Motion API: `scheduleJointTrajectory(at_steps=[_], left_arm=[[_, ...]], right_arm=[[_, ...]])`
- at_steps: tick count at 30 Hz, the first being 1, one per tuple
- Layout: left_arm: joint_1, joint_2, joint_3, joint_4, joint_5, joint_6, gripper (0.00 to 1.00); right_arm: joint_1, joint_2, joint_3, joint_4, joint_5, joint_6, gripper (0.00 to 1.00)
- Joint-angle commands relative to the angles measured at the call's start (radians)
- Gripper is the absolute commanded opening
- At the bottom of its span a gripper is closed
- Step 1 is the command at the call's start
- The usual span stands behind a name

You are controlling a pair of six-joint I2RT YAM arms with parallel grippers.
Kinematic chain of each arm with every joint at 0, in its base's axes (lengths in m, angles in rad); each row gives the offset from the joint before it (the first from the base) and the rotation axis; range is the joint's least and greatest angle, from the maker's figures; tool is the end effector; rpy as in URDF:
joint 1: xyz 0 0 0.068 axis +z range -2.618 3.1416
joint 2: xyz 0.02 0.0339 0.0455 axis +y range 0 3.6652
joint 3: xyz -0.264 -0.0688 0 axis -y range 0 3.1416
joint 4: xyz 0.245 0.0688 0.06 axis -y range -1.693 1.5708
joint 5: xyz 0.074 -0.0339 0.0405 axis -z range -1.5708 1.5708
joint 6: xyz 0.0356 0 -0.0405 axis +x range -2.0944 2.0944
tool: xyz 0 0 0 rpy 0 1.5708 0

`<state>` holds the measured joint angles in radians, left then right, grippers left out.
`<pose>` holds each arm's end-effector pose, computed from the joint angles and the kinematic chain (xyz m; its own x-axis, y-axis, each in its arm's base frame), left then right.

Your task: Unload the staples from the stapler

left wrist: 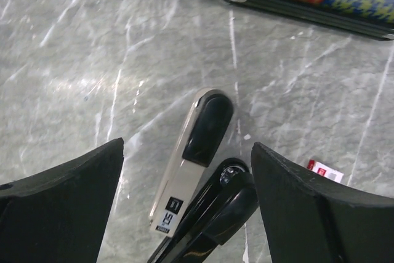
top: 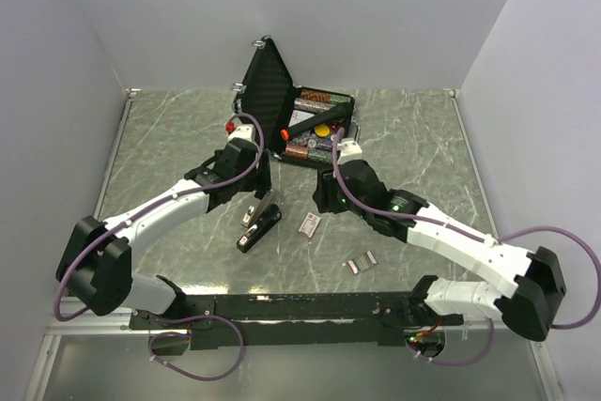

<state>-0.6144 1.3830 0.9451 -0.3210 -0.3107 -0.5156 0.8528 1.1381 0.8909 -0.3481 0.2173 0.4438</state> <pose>0.2484 -0.1619 0.2491 -0.6704 -0.1015 -0.7350 0.0426 0.9837 -0.1747 0.1713 0.1844 0.2904 -0.5985 -0.0479 -0.7997 -0.3997 0.8829 0.2463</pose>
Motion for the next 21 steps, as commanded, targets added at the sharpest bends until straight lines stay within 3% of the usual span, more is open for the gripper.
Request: scheduleJointTrajectory(at_steps=[1, 4, 13, 18, 21], left_arm=[[-0.002, 0.013, 0.027, 0.095, 0.071, 0.068, 0.89], [-0.004, 0.051, 0.029, 0.126, 0.082, 0.097, 0.89], [-0.004, 0.177, 0.072, 0.161, 0.102, 0.166, 0.86], [-0.004, 0.234, 0.093, 0.166, 0.101, 0.187, 0.81], [-0.002, 0.267, 0.109, 0.171, 0.116, 0.209, 0.74]], right_arm=[[-0.004, -0.093, -0.017, -0.054, 0.007, -0.027, 0.64], [-0.004, -0.142, -0.029, -0.063, -0.012, -0.030, 0.71], [-0.004, -0.202, -0.063, -0.075, -0.052, -0.025, 0.72], [-0.004, -0.228, -0.079, -0.075, -0.065, -0.022, 0.72], [-0.004, -0.238, -0.090, -0.065, -0.079, -0.020, 0.73]])
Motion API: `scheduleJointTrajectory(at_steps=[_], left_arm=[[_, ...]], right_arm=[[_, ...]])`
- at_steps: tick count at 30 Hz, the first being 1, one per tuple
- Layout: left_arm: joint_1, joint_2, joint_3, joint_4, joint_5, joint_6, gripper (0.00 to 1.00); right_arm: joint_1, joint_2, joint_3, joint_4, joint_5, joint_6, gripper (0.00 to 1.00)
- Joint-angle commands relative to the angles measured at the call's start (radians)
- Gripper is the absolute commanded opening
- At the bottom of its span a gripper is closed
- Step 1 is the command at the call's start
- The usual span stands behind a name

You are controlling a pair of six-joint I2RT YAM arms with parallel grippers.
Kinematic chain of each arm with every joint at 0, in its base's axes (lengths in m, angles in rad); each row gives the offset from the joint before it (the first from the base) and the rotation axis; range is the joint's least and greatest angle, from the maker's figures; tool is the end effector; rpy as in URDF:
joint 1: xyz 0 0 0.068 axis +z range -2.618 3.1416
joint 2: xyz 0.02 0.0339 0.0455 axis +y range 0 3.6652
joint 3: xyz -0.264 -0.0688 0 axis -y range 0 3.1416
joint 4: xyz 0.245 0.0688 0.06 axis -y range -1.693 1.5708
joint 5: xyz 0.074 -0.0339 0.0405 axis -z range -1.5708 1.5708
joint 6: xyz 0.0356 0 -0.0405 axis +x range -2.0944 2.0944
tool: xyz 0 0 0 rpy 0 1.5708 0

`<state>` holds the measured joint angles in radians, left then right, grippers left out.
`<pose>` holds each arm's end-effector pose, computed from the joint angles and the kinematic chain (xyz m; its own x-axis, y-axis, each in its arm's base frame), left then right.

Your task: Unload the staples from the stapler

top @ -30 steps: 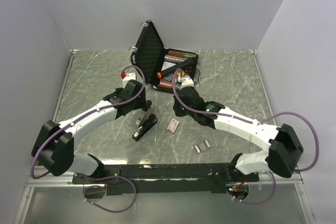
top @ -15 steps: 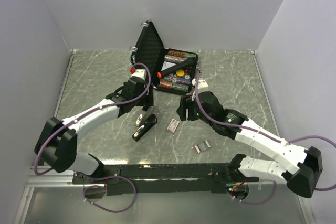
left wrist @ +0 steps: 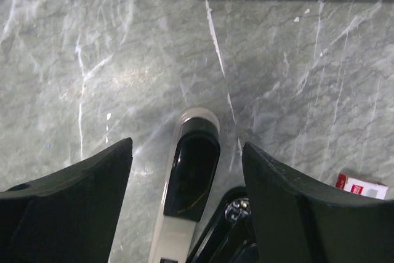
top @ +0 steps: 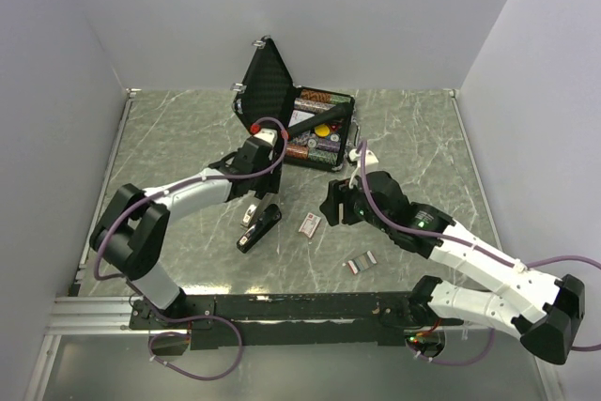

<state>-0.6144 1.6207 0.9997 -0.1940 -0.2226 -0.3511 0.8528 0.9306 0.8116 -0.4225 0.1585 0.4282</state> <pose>0.2839 -0.1907 0.2043 -0.7092 0.0898 -0.6993 0.2073 0.9746 -0.0850 0.1399 0.1516 0.2995 -0.5803 -0.0411 -0.8133 -0.4548 0.8448 0.2818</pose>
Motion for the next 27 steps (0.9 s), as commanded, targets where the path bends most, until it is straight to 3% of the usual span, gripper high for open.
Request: scheduleJointTrajectory(at_steps=[1, 27], left_arm=[[-0.002, 0.044, 0.060, 0.041, 0.035, 0.050, 0.71], [0.015, 0.070, 0.096, -0.093, 0.081, 0.133, 0.59]], right_arm=[[-0.004, -0.030, -0.011, 0.008, -0.023, -0.005, 0.73], [-0.004, -0.001, -0.008, 0.014, -0.074, 0.004, 0.74]])
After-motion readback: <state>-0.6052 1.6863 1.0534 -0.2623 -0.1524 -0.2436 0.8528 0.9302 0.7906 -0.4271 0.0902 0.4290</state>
